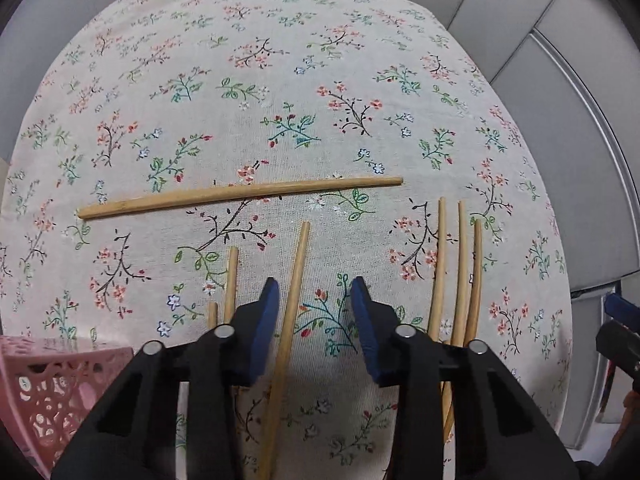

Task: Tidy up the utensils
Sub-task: 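Grasp a wooden chopstick with the left gripper while the right gripper grasps another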

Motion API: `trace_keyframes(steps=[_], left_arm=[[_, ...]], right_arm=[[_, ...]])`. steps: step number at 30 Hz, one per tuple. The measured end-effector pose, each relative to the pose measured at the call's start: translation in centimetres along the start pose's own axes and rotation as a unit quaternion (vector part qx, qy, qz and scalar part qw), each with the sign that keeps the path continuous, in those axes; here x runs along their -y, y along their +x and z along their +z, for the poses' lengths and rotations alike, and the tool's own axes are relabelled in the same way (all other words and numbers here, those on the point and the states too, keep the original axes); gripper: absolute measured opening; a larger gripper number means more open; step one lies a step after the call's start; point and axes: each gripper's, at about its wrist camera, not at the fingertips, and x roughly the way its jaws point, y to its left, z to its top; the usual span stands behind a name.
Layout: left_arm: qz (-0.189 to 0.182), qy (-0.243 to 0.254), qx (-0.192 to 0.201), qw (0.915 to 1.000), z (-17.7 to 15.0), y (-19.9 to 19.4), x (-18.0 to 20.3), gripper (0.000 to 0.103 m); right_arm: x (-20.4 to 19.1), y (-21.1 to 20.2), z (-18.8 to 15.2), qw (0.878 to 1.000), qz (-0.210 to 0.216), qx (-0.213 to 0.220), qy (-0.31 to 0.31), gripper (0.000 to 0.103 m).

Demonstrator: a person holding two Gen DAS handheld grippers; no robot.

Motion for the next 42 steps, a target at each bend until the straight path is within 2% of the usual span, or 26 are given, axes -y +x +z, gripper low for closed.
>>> trace_keyframes(steps=[6, 7, 8, 12, 21, 27, 29, 34, 38, 42], left_arm=[[0.009, 0.005, 0.001, 0.9999, 0.3, 0.5, 0.2, 0.026], [0.015, 0.007, 0.001, 0.9999, 0.4, 0.5, 0.2, 0.022], [0.021, 0.010, 0.000, 0.9997, 0.4, 0.6, 0.2, 0.007], [0.014, 0.004, -0.009, 0.9999, 0.3, 0.2, -0.2, 0.006], [-0.013, 0.039, 0.050, 0.9979, -2.5, -7.2, -0.5, 0.006], [-0.015, 0.046, 0.082, 0.9955, -4.4, -11.2, -1.6, 0.006], [-0.017, 0.048, 0.093, 0.9943, -5.0, -12.4, -2.2, 0.006], [-0.021, 0.049, 0.110, 0.9926, -5.9, -14.0, -3.5, 0.006], [-0.026, 0.044, 0.112, 0.9924, -6.5, -14.7, -4.6, 0.006], [-0.029, 0.042, 0.112, 0.9924, -6.7, -14.9, -5.2, 0.006]], right_arm=[[-0.2, 0.3, -0.1, 1.000, -0.002, -0.004, -0.003, 0.096], [-0.2, 0.3, -0.1, 1.000, -0.002, -0.004, -0.003, 0.096], [-0.3, 0.4, -0.1, 1.000, -0.002, -0.005, -0.003, 0.096], [-0.3, 0.5, -0.2, 1.000, -0.004, -0.007, -0.004, 0.096], [-1.6, 1.3, 0.2, 1.000, 0.026, -0.010, -0.005, 0.095], [-4.1, 3.0, 1.0, 0.998, 0.056, -0.024, -0.019, 0.071], [-5.1, 3.9, 1.3, 0.997, 0.060, -0.032, -0.021, 0.056], [-7.1, 5.7, 2.0, 0.996, 0.068, -0.039, -0.030, 0.032], [-8.6, 7.1, 2.5, 0.996, 0.063, -0.041, -0.040, 0.021], [-9.5, 8.5, 2.8, 0.997, 0.044, -0.043, -0.044, 0.018]])
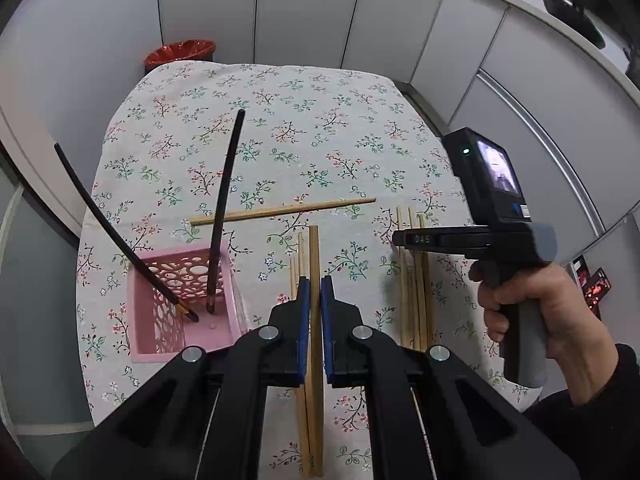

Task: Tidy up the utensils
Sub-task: 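Grasp a wooden chopstick with the left gripper while the right gripper grasps another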

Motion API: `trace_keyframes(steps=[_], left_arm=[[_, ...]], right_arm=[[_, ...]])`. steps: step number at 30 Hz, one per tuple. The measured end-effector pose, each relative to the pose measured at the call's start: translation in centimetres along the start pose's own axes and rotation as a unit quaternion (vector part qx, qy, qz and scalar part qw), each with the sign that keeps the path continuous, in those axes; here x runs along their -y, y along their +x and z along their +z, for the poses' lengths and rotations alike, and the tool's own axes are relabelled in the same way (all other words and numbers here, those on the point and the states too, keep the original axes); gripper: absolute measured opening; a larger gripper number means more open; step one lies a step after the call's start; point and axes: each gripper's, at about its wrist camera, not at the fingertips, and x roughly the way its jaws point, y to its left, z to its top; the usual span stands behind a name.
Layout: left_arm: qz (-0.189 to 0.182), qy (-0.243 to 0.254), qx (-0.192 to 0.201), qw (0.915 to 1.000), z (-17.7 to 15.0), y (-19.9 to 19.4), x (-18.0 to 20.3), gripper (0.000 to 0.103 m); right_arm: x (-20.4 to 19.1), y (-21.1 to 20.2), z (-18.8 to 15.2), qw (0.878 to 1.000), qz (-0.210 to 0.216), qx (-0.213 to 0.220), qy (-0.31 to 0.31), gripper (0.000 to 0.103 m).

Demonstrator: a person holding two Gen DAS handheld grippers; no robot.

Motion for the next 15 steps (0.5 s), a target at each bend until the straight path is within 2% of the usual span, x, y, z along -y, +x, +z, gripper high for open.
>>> trace_keyframes(steps=[2, 7, 9, 15], left_arm=[[-0.001, 0.000, 0.000, 1.0000, -0.2, 0.0, -0.1, 0.006], [0.000, 0.003, 0.002, 1.0000, -0.5, -0.2, -0.1, 0.006], [-0.002, 0.004, 0.005, 1.0000, -0.6, -0.5, -0.1, 0.006], [-0.007, 0.006, 0.027, 0.9996, -0.9, -2.5, -0.2, 0.006]], right_arm=[[-0.2, 0.7, 0.2, 0.999, -0.033, -0.003, 0.004, 0.016], [-0.9, 1.6, 0.3, 0.997, -0.075, 0.004, -0.010, 0.009], [-1.0, 1.6, 0.3, 0.997, -0.076, 0.007, -0.009, 0.008], [-1.1, 0.5, -0.1, 0.999, -0.039, 0.016, -0.003, 0.006]])
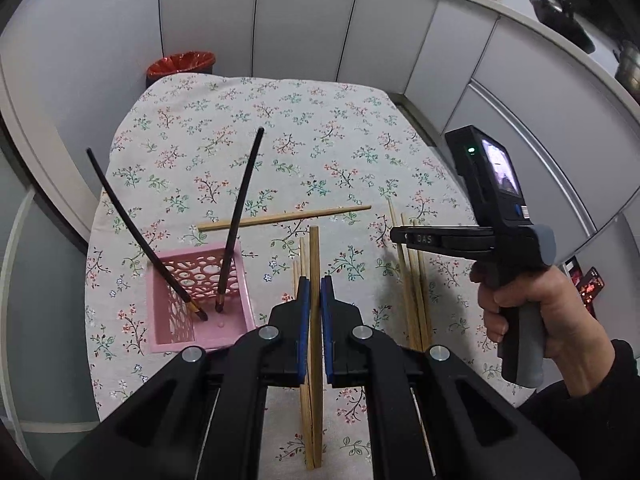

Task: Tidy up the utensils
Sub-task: 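Grasp a wooden chopstick with the left gripper while the right gripper grasps another, then lift both chopsticks over the pink holder and open both grippers to drop them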

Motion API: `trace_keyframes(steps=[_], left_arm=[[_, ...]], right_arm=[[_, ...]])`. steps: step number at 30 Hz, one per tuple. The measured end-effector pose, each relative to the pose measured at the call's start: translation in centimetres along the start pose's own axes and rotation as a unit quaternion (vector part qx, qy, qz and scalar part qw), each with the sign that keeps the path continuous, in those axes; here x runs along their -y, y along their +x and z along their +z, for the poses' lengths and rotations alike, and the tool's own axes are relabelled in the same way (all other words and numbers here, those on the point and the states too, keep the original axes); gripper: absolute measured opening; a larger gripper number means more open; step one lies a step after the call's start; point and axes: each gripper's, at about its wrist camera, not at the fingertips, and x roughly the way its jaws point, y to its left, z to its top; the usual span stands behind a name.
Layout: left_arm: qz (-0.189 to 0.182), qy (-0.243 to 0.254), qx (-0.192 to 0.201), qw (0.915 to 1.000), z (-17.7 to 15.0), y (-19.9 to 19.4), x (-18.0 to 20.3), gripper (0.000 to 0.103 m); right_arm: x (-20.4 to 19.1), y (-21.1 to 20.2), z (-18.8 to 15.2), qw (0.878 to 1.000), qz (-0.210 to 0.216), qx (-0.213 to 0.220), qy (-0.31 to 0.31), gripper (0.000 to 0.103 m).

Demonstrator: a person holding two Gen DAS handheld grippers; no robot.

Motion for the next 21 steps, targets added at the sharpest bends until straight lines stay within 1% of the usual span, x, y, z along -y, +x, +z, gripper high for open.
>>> trace_keyframes(steps=[5, 9, 11, 17, 19, 21], left_arm=[[0.002, 0.007, 0.036, 0.9993, -0.2, -3.1, 0.0, 0.006], [0.001, 0.002, 0.077, 0.9970, -0.2, -5.8, -0.3, 0.006], [0.001, 0.000, 0.095, 0.9954, 0.0, -7.0, -0.5, 0.006], [0.000, -0.002, 0.156, 0.9878, 0.7, -11.0, -0.5, 0.005], [0.000, -0.011, 0.181, 0.9835, 1.1, -12.4, -0.8, 0.005], [0.007, -0.017, 0.206, 0.9784, 1.4, -13.5, -1.2, 0.005]], right_arm=[[-0.9, -4.4, -1.1, 0.998, 0.033, 0.042, -0.023, 0.006], [-1.8, -8.0, -2.4, 0.994, 0.062, 0.082, -0.049, 0.005], [-2.2, -9.5, -2.9, 0.991, 0.070, 0.099, -0.061, 0.005], [-3.0, -15.0, -5.4, 0.978, 0.086, 0.164, -0.092, 0.005], [-3.3, -16.5, -5.8, 0.973, 0.092, 0.186, -0.100, 0.005], [-3.7, -17.6, -6.0, 0.968, 0.096, 0.207, -0.106, 0.005]])
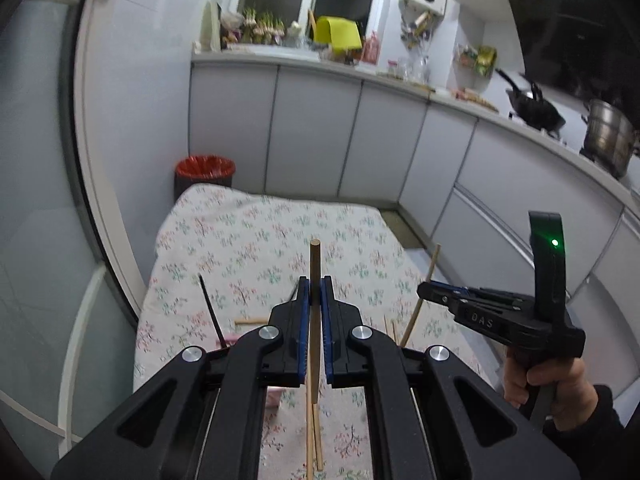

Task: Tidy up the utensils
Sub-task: 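Lift both chopsticks over the pink holder and open both grippers to drop them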

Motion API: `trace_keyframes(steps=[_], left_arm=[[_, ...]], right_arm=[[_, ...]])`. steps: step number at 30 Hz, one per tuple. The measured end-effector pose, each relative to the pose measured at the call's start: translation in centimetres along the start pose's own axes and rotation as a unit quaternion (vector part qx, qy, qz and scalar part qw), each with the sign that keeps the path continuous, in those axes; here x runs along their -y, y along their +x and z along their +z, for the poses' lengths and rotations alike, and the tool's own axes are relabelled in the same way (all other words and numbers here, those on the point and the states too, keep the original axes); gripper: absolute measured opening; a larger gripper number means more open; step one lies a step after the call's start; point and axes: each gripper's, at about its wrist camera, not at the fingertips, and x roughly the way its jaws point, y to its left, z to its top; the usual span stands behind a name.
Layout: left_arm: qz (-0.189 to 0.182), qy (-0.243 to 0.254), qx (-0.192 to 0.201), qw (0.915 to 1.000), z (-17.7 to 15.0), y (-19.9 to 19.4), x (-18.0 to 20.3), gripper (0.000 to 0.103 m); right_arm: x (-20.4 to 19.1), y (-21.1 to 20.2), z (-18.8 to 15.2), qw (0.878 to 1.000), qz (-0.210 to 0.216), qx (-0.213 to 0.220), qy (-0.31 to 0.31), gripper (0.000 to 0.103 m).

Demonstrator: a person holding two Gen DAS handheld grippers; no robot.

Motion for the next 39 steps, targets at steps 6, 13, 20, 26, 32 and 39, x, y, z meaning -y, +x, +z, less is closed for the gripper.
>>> trace_keyframes(steps=[6, 13, 20, 26, 32, 39], left_arm=[[0.049, -0.009, 0.068, 0.9965, 1.3, -1.3, -1.3, 0.005], [0.080, -0.016, 0.067, 0.9944, 1.7, 0.2, -2.9, 0.006], [0.096, -0.017, -0.002, 0.9953, 0.3, 4.8, -4.7, 0.006], [0.096, -0.019, -0.045, 0.9942, -0.9, 7.5, -5.9, 0.006], [0.100, -0.030, -0.058, 0.9929, -1.1, 8.8, -6.8, 0.006], [0.098, -0.026, -0.053, 0.9934, -1.2, 9.6, -7.0, 0.006]], right_arm=[[-1.4, -2.7, 2.0, 0.998, 0.021, 0.066, 0.004, 0.005], [-3.7, -4.2, 3.5, 0.992, 0.063, 0.106, 0.007, 0.005], [-6.2, -3.7, 4.3, 0.985, 0.100, 0.142, 0.009, 0.005], [-7.6, -0.4, 3.9, 0.983, 0.109, 0.147, 0.004, 0.005], [-7.4, 0.2, 4.0, 0.981, 0.116, 0.157, 0.020, 0.005], [-7.1, 0.3, 3.9, 0.979, 0.117, 0.164, 0.029, 0.005]])
